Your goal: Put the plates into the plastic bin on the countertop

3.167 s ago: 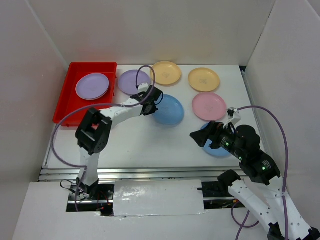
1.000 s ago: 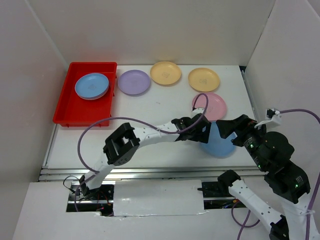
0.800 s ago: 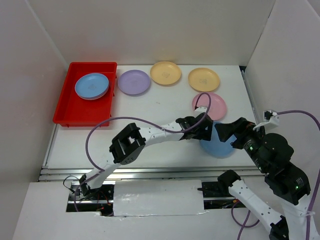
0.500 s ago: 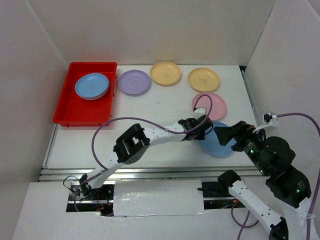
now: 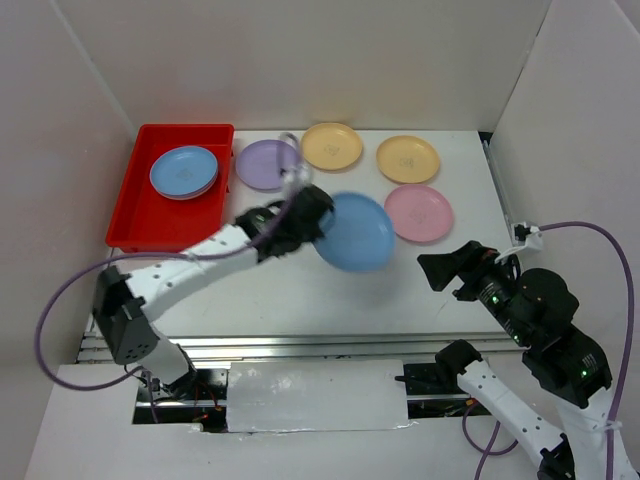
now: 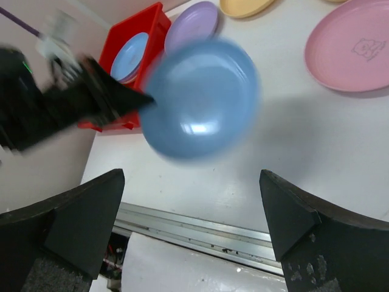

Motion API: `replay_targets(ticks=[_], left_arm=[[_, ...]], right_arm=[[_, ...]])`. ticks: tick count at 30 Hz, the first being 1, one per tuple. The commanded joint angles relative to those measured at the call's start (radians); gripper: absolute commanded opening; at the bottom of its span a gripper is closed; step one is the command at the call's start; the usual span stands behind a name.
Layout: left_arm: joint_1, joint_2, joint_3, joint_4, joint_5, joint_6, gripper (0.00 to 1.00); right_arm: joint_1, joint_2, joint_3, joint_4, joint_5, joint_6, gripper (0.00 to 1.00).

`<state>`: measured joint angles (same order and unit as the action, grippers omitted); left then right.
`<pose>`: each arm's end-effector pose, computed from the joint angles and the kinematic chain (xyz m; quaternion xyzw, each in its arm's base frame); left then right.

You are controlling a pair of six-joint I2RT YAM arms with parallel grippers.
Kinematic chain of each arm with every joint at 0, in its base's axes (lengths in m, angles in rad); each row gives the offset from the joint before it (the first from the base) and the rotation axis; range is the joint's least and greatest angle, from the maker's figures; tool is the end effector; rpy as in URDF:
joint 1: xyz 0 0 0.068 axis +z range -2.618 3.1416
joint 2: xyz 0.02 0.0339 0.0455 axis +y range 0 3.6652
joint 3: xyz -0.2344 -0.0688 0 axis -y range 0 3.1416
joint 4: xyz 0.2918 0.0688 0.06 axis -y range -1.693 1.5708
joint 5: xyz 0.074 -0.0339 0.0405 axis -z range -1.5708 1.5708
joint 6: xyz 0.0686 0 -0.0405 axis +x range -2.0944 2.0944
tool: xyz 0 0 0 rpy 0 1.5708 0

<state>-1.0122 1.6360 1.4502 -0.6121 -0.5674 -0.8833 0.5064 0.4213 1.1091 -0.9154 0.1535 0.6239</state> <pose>0.2566 -0.3410 0.2581 -0.0480 0.8942 -0.1426 0.4217 0.1202 0.0547 0.4090 0.0935 0.7764 0.2816 0.5561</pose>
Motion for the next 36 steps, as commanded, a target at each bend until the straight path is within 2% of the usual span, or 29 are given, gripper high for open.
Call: replay_targets(ticks=[1,2,4,5,8,9,10,16,21,25,26,27,28,29,31,33,34,36], left_arm=[[0.306,-0.106,-0.011,-0.071,-0.054,0.0,0.0],[0.468,-0.114,-0.017,-0.057,-0.025,-0.011,0.0],[0.626,-0.114,-0.025,-0.031,0.056,-0.016,0.0],[0.755,-0.11,-0.045,0.026,0.105,-0.029,0.0],[0.947,-0.091,-0.122,0.187,0.239,-0.025,0.0],[0.98,-0.071,-0.134,0.295,0.256,-0.02,0.0],[1.042,-0.056,-0.126,0.322,0.259,-0.02,0.0],[1.213,0.1,-0.006,0.381,0.333,-0.017,0.0],[1.262,0.255,0.128,0.273,0.324,-0.002,0.0],[1.296,0.294,0.139,0.308,0.377,0.023,0.0],[1.302,0.314,0.156,0.295,0.386,0.026,0.03],[1.302,0.323,0.186,0.282,0.396,0.03,0.43],[1.296,0.331,0.199,0.264,0.412,0.035,0.62],[1.291,0.315,0.199,0.258,0.414,0.043,0.99],[1.267,0.271,0.176,0.258,0.408,0.038,0.99],[1.239,0.15,0.113,0.275,0.377,0.029,0.99],[1.191,0.103,0.098,0.265,0.353,0.017,0.99],[1.115,-0.042,0.037,0.246,0.226,0.014,0.99]], right_arm=[[0.001,0.03,-0.029,0.11,-0.057,0.007,1.0],[0.003,0.04,-0.044,0.134,-0.061,0.007,1.0],[0.003,0.06,-0.06,0.151,-0.087,0.007,1.0],[0.001,0.076,-0.074,0.161,-0.1,0.0,1.0],[0.001,0.115,-0.092,0.196,-0.149,-0.022,1.0],[0.003,0.123,-0.094,0.196,-0.149,-0.026,1.0],[0.001,0.132,-0.094,0.199,-0.178,-0.032,1.0],[0.001,0.148,-0.118,0.191,-0.193,-0.087,1.0],[0.0,0.151,-0.149,0.197,-0.192,-0.101,1.0],[0.0,0.175,-0.143,0.196,-0.184,-0.113,1.0],[0.0,0.178,-0.14,0.194,-0.186,-0.113,1.0],[0.0,0.181,-0.138,0.193,-0.189,-0.113,1.0],[0.0,0.185,-0.137,0.193,-0.193,-0.113,1.0],[0.001,0.186,-0.137,0.203,-0.196,-0.11,1.0],[0.001,0.191,-0.138,0.214,-0.206,-0.105,1.0],[0.001,0.2,-0.143,0.236,-0.21,-0.102,1.0],[0.001,0.212,-0.15,0.242,-0.213,-0.098,1.0],[0.001,0.223,-0.157,0.269,-0.216,-0.087,1.0]])
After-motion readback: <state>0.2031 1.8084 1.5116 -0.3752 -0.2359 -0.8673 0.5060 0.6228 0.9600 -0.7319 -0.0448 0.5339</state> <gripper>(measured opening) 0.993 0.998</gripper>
